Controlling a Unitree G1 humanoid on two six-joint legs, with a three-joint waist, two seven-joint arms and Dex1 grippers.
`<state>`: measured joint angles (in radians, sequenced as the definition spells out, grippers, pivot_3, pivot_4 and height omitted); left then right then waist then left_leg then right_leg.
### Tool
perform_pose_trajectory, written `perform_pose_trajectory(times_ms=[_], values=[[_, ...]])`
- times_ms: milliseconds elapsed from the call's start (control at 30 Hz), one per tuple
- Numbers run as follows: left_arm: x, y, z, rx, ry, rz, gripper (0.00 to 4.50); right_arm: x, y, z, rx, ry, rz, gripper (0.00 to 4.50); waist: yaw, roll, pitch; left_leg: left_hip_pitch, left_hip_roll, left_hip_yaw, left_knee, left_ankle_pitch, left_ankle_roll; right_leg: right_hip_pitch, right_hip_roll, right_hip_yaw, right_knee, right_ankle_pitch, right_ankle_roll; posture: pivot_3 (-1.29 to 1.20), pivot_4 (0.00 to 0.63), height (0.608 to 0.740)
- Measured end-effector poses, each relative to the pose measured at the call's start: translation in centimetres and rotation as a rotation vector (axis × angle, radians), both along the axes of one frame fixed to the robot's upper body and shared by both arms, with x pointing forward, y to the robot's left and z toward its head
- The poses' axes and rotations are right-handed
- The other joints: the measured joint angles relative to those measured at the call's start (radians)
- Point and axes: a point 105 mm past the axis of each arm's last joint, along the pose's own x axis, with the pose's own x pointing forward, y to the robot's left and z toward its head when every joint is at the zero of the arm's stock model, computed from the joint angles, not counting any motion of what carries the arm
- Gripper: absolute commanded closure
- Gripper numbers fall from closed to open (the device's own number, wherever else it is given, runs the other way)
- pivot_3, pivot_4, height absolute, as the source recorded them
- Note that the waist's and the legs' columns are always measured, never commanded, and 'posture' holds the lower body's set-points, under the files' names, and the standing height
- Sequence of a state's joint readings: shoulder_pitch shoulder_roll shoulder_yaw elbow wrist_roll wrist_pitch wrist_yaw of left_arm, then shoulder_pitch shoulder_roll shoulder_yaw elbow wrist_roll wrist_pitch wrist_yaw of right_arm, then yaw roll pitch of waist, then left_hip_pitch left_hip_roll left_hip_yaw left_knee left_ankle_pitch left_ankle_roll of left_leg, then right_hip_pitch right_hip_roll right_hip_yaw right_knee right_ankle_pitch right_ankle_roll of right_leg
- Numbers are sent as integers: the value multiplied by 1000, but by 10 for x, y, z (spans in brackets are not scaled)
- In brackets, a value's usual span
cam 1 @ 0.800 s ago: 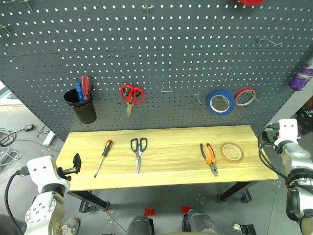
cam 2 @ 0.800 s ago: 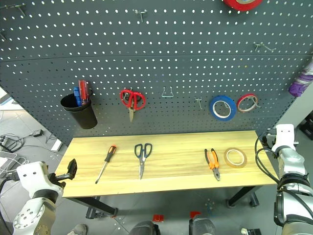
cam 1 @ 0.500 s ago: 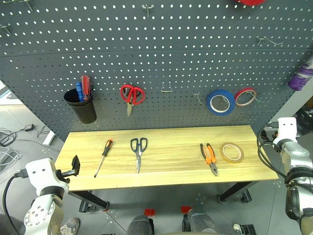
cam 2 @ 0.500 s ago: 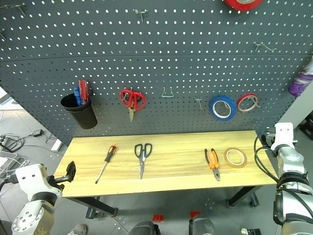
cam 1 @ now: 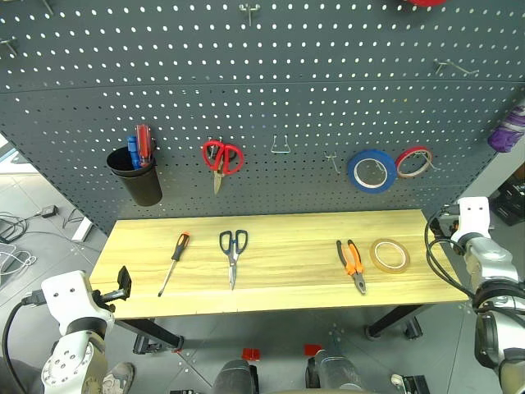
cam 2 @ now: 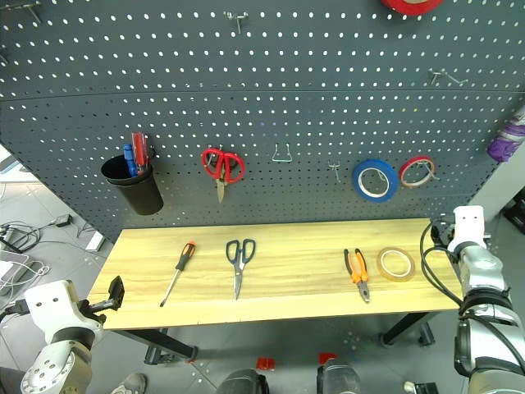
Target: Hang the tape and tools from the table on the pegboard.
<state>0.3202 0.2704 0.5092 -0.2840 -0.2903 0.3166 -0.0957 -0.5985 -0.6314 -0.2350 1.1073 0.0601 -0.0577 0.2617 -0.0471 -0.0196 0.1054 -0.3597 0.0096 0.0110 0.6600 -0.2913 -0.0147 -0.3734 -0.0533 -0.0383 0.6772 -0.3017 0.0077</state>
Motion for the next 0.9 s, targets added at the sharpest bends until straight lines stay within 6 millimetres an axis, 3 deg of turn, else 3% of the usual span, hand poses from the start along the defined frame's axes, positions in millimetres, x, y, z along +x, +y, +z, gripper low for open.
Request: perform_pose_trajectory(times_ms=[133,300,467,633,900], values=[[1,0,1,0,-6,-2,13,0,1,0,-2,-2,5,0,-1,1,0,-4,-2,-9,1,0,0,6,-3,-10,-2,0,0,-52,58,740],[4,-1,4,3,-16,-6,13,1,1,2,-9,-13,9,0,-7,9,4,-5,-18,-60,1,6,1,33,-18,-62,-16,-2,-1,-54,58,740],[3,1,4,7,-12,-2,13,3,3,4,-12,-15,13,0,25,13,6,-6,-16,-53,-1,7,0,25,-15,-54,-15,-1,-1,-59,63,740],[4,2,6,30,-6,-8,13,3,4,3,-18,-9,21,0,26,12,7,-5,-16,-43,-1,7,0,22,-15,-44,-15,-1,0,-87,79,740],[30,-31,21,35,-31,-171,13,-14,6,-10,-43,25,88,0,15,12,16,-3,-15,-32,0,6,2,20,-15,-33,-15,2,5,-165,115,740]])
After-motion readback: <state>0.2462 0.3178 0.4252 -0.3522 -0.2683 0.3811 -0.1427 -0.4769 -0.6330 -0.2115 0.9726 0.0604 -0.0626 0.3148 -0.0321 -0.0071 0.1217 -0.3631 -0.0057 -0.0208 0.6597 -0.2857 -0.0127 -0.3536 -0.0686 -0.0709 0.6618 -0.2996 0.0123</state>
